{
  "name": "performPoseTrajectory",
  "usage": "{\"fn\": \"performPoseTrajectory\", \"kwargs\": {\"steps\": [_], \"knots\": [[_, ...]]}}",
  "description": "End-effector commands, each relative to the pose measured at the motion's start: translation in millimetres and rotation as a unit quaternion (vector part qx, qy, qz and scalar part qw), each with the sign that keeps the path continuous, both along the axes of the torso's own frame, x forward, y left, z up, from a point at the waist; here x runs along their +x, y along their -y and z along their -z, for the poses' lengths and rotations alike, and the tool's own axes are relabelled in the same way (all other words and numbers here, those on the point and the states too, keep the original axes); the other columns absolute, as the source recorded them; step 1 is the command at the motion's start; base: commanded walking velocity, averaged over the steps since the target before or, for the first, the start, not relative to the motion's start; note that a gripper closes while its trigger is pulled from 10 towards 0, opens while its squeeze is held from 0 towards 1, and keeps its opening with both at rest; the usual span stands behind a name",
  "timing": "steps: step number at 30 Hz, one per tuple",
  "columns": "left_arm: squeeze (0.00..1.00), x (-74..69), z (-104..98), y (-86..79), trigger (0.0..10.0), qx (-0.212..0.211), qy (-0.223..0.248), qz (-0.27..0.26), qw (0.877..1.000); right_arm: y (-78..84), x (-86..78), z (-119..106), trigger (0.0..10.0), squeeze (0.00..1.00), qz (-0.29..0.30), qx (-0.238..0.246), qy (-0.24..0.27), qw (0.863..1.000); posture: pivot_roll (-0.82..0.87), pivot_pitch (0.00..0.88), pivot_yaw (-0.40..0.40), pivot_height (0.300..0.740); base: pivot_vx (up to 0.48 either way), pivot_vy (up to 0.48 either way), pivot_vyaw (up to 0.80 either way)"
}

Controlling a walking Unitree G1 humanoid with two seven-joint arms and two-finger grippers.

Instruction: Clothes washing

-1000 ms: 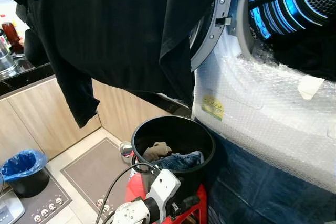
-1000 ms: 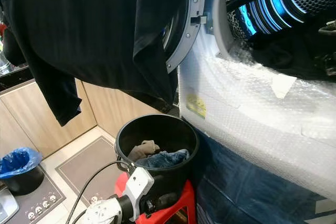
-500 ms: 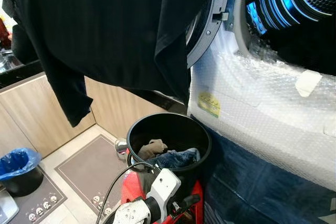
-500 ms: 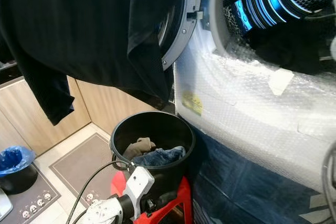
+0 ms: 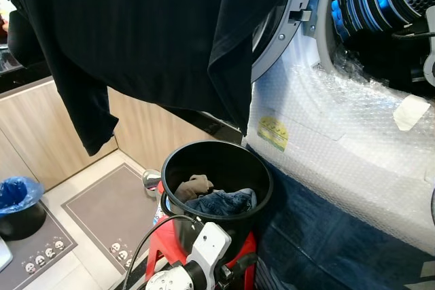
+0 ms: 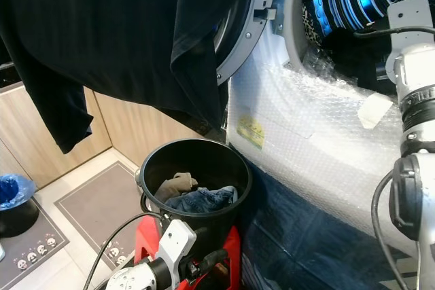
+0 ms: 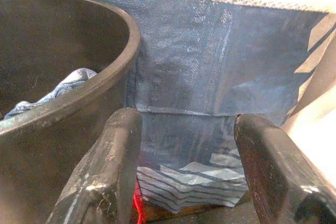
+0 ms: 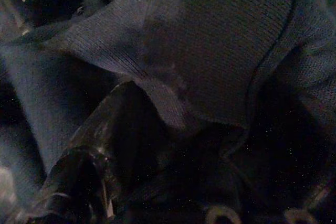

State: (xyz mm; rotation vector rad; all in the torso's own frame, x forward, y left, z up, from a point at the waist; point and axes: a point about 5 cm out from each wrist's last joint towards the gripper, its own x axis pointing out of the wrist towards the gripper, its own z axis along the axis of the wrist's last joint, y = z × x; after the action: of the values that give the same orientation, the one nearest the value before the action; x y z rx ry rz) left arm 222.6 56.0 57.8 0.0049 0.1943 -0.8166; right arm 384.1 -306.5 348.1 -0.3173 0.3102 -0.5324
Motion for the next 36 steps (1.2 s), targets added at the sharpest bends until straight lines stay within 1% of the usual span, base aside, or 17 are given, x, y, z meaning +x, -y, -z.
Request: {"fn": "performPoseTrajectory", "kwargs": {"steps": [1,6,7,12,17,19,20,22,24,25,27,29,31,32,33,34,36], "knots": [[0.00,-3.3,-0.7,0.4,10.0,0.007,-0.002,-0.004,1.000,5.5,-2.6,-9.0,10.0,0.00,0.022,0.007,0.033,0.999,-0.06,0.000,-0.099,0.740,0.000,0.000,0.00],[0.00,-11.3,-0.6,-1.6,10.0,0.008,-0.007,-0.012,1.000,26.3,-11.6,-7.8,10.0,0.00,0.094,0.014,0.075,0.993,-0.04,0.000,-0.110,0.740,0.000,0.000,0.00],[0.00,-14.0,-0.3,-2.8,10.0,0.008,-0.010,-0.015,1.000,34.7,-16.7,-9.6,10.0,0.00,0.126,0.010,0.091,0.988,-0.04,0.000,-0.112,0.740,0.000,0.000,0.00],[0.00,-20.3,-0.4,-4.9,10.0,0.010,-0.016,-0.018,1.000,42.7,-22.5,-15.3,10.0,0.00,0.173,0.001,0.125,0.977,-0.04,0.000,-0.107,0.740,0.000,0.000,0.00],[0.00,-22.9,-1.4,-6.5,10.0,0.015,-0.019,-0.015,1.000,44.4,-23.6,-20.1,10.0,0.00,0.177,-0.017,0.146,0.973,-0.04,0.000,-0.103,0.740,0.000,0.000,0.00],[0.00,-21.0,-1.2,-9.9,10.0,0.021,-0.019,-0.017,0.999,39.4,-20.1,-25.2,10.0,0.00,0.153,-0.013,0.174,0.973,-0.05,0.000,-0.096,0.740,0.000,0.000,0.00],[0.00,-18.7,-1.4,-13.0,10.0,0.025,-0.016,-0.020,0.999,35.2,-17.5,-32.2,10.0,0.00,0.115,-0.002,0.208,0.971,-0.05,0.000,-0.091,0.740,0.000,0.000,0.00],[0.00,-16.8,-1.6,-15.1,10.0,0.029,-0.013,-0.021,0.999,32.8,-16.5,-37.4,10.0,0.00,0.091,0.001,0.231,0.969,-0.05,0.000,-0.089,0.740,0.000,0.000,0.00],[0.00,-14.0,-2.1,-17.5,10.0,0.032,-0.011,-0.023,0.999,31.0,-14.8,-38.5,10.0,0.00,0.042,0.065,0.258,0.963,-0.05,0.000,-0.083,0.740,0.000,0.000,0.00],[0.00,-10.9,-3.5,-19.6,10.0,0.038,-0.004,-0.022,0.999,31.8,-15.3,-38.8,10.0,0.00,-0.008,0.080,0.263,0.961,-0.05,0.000,-0.078,0.740,0.000,0.000,0.00],[0.00,-8.5,-4.3,-21.0,10.0,0.040,-0.001,-0.022,0.999,32.2,-15.5,-37.2,10.0,0.00,-0.038,0.069,0.255,0.964,-0.05,0.000,-0.073,0.740,0.000,0.000,0.00],[0.00,-5.5,-5.3,-22.5,10.0,0.042,0.002,-0.022,0.999,34.3,-17.5,-36.0,10.0,0.00,-0.078,0.078,0.269,0.957,-0.06,0.000,-0.065,0.740,0.000,0.000,0.00],[0.00,-4.0,-5.5,-23.4,10.0,0.044,0.004,-0.022,0.999,37.7,-19.6,-34.4,10.0,0.00,-0.087,0.087,0.276,0.953,-0.06,0.000,-0.059,0.740,0.000,0.000,0.00],[0.00,-0.3,-6.1,-25.0,10.0,0.048,0.008,-0.019,0.999,43.0,-24.7,-31.9,10.0,0.00,-0.123,0.103,0.304,0.939,-0.07,0.000,-0.048,0.740,0.000,0.000,0.00],[0.00,-0.3,-6.1,-25.0,10.0,0.048,0.008,-0.019,0.999,43.0,-24.7,-31.9,10.0,0.00,-0.123,0.103,0.304,0.939,-0.07,0.000,-0.048,0.740,0.000,0.000,0.00],[0.00,3.3,-6.4,-25.8,10.0,0.051,0.012,-0.017,0.998,42.6,-29.9,-30.0,10.0,0.00,-0.175,0.114,0.339,0.917,-0.07,0.000,-0.037,0.740,0.000,0.000,0.00],[0.00,6.2,-6.5,-26.6,10.0,0.054,0.014,-0.015,0.998,39.6,-35.1,-28.1,10.0,0.00,-0.216,0.124,0.370,0.895,-0.08,0.000,-0.027,0.740,0.000,0.000,0.00]]}}
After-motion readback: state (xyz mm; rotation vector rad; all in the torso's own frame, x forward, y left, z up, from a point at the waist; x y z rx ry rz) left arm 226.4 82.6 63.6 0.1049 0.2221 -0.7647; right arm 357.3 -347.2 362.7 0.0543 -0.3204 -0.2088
